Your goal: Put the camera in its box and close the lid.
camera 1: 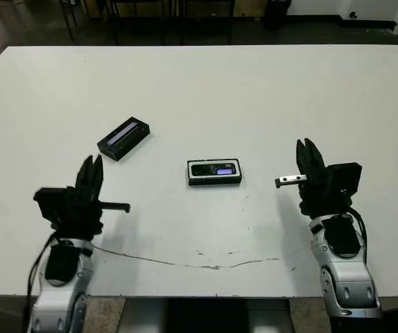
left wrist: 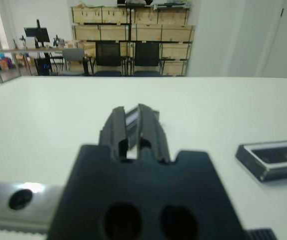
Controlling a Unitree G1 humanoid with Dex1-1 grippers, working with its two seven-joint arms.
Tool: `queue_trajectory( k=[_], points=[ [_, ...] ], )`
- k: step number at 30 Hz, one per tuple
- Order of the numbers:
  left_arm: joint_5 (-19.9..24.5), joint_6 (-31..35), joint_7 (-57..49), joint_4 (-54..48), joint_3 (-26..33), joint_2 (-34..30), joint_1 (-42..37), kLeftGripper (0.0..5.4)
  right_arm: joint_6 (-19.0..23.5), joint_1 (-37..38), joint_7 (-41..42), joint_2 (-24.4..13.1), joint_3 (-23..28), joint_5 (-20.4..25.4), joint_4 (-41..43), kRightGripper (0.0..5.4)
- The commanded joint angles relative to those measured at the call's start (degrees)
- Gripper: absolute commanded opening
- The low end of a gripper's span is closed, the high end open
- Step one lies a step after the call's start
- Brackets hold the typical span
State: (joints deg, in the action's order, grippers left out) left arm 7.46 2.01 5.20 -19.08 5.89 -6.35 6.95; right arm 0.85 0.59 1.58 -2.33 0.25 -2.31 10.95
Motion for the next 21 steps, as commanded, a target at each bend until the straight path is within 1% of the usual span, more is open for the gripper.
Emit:
queue_trajectory(
  k=[1,4,8,11,14,18,21],
  points=[
    [0.4,3.9,0.2,-1.1,1.5,-1.9,-1.4,0.0,0.4,-0.1,-0.5,0.0,0.1,-0.1,-1.1,0.03],
    [0.4,4.9,0.4,-1.5,2.0,-2.3,-2.6,0.0,0.3,-0.3,0.2,0.6,0.6,1.8,-1.3,0.03],
    [0.5,5.4,0.8,-1.4,1.9,-2.2,-2.9,0.0,-1.1,-0.9,-2.2,0.9,0.3,-0.6,-1.6,0.03],
    [0.3,4.5,1.3,-0.5,1.8,-2.2,-3.0,0.0,-0.9,-1.1,-2.6,1.3,-0.1,-1.0,-1.4,0.03],
    [-0.2,4.9,1.2,-1.0,1.7,-2.2,-3.1,0.0,-0.9,-0.8,-1.8,1.2,-0.6,-0.7,-1.0,0.03],
    [-0.9,5.7,1.2,-1.1,1.6,-2.8,-4.1,0.0,0.5,-0.3,-0.3,1.2,0.0,1.8,-0.8,0.03],
    [-1.6,7.2,1.4,-0.5,1.6,-4.1,-6.3,0.0,1.4,0.1,1.8,0.7,1.4,5.3,-0.9,0.03]
  ],
)
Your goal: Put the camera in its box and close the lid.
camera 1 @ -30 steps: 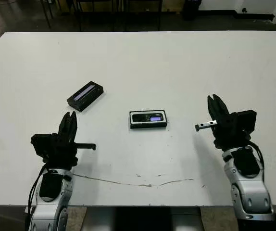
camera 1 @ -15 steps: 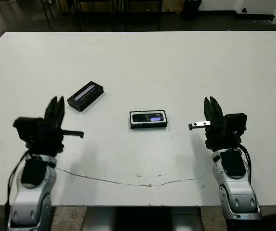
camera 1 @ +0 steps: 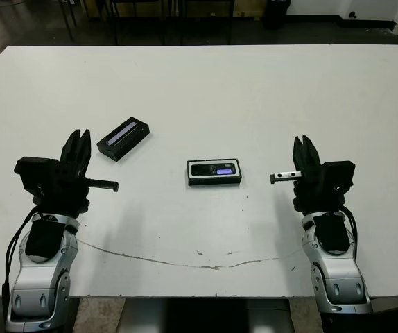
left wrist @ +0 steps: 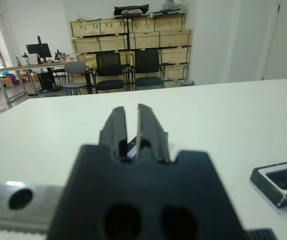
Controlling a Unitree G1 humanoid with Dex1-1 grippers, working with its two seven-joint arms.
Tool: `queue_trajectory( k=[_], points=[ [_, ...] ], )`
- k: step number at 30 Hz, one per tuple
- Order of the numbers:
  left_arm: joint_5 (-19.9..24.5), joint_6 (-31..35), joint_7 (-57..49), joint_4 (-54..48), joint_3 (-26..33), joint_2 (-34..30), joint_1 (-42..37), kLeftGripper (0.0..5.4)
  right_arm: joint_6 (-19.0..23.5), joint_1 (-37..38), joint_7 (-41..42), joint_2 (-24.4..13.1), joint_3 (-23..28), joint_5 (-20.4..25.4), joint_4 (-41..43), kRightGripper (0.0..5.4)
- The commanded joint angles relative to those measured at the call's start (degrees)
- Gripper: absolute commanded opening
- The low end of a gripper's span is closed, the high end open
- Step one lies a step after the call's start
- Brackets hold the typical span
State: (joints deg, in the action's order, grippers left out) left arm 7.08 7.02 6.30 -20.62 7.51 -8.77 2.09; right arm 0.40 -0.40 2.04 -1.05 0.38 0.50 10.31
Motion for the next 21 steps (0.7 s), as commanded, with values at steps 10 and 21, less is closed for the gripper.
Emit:
queue_trajectory(
  k=[10,21],
  points=[
    [-8.8,12.5,4.9,10.2,-3.8,-10.5,-14.5,0.83,8.1,2.2,4.9,-4.0,3.7,6.3,2.7,0.0],
    [-7.7,1.4,17.3,36.7,-6.2,-15.5,-26.3,3.37,10.4,2.8,7.0,-6.4,5.6,8.6,4.7,0.0]
  ],
)
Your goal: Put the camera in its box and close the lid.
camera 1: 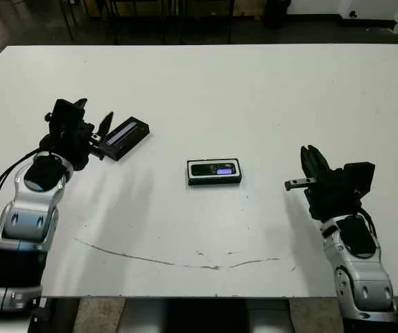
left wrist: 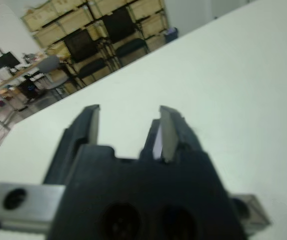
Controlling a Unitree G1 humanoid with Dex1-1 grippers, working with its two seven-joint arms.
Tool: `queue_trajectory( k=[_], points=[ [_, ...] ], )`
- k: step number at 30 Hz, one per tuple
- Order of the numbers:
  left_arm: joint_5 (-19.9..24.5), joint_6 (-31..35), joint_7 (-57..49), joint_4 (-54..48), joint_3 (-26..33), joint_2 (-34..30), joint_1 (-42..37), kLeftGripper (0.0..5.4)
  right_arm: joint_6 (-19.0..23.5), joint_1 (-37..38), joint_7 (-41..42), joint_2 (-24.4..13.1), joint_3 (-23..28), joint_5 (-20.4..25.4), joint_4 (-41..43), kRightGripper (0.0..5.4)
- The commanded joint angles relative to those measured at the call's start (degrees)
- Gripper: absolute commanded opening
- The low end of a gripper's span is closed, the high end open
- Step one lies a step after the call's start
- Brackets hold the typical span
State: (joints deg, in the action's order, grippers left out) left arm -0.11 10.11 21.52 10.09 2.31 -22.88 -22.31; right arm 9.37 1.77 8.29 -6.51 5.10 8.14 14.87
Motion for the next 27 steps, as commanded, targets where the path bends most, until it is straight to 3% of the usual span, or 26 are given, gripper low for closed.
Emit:
queue_trajectory(
  k=[1,9,18,27],
  points=[
    [-0.7,-2.4,3.2,8.4,-1.4,-1.7,-2.9,3.6,1.6,0.7,0.8,-1.1,1.0,1.2,0.3,0.0],
    [2.7,-10.7,11.7,24.2,-1.2,-1.3,-7.9,5.38,2.6,1.1,0.9,-1.7,1.2,1.1,1.5,0.0],
    [9.8,-3.0,13.5,31.2,2.7,1.7,-10.1,5.38,3.5,1.6,0.2,-1.5,0.7,0.5,2.5,0.0],
    [10.6,-1.2,11.9,34.2,3.7,3.6,-9.9,5.38,3.9,1.7,0.3,-1.7,1.2,0.8,2.0,0.0]
  ],
)
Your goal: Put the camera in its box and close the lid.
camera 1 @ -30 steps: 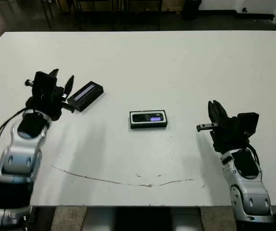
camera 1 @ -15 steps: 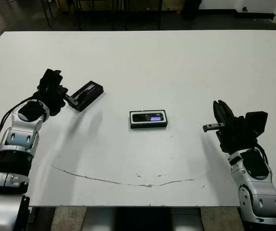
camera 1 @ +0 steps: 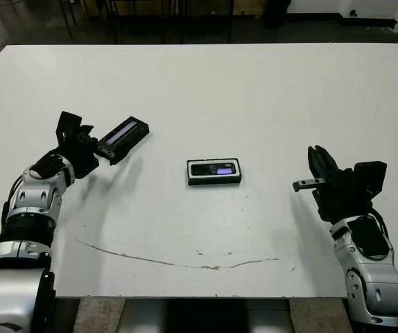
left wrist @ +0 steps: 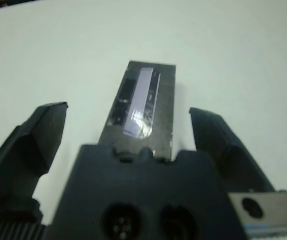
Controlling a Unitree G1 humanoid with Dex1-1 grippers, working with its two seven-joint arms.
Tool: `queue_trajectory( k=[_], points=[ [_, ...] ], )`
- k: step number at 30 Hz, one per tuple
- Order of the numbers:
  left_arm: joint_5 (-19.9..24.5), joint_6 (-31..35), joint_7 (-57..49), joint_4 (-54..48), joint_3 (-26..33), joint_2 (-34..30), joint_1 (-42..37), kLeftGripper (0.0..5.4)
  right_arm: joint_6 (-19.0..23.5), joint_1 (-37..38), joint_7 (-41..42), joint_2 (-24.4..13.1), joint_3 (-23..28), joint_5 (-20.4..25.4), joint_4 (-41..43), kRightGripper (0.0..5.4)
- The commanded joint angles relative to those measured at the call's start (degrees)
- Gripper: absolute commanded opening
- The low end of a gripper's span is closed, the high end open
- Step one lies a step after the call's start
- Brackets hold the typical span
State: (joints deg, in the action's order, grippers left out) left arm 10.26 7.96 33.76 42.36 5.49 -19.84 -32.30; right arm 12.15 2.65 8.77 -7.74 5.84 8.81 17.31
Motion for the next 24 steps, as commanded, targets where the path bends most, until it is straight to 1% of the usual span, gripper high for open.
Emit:
queue_trajectory(
  k=[1,9,13,17,22,24],
  points=[
    [0.1,0.7,-0.2,2.6,0.4,0.7,0.0,5.38,1.0,0.9,-0.1,-0.5,0.5,0.1,-0.6,0.0],
    [-1.9,0.7,-0.8,4.9,-1.2,1.4,-0.8,5.38,1.0,1.5,-0.3,-0.8,0.7,-0.1,-0.1,0.0],
    [-2.6,-0.5,0.1,6.5,-1.8,1.4,-1.4,5.38,2.1,1.6,-0.7,-0.9,0.7,-0.4,0.6,0.0],
    [-2.5,-0.1,0.1,7.5,-1.7,1.6,-1.8,5.38,1.4,1.8,-0.5,-1.0,0.7,-0.5,0.5,0.0],
    [-2.7,-1.6,-1.9,8.4,-1.4,2.3,-1.7,5.38,1.4,1.8,-0.1,-1.0,0.8,0.0,0.7,0.0],
    [-3.6,-4.1,-3.2,7.7,-1.9,2.5,-0.9,5.15,1.1,1.7,0.2,-1.0,1.0,0.3,0.4,0.0]
  ],
)
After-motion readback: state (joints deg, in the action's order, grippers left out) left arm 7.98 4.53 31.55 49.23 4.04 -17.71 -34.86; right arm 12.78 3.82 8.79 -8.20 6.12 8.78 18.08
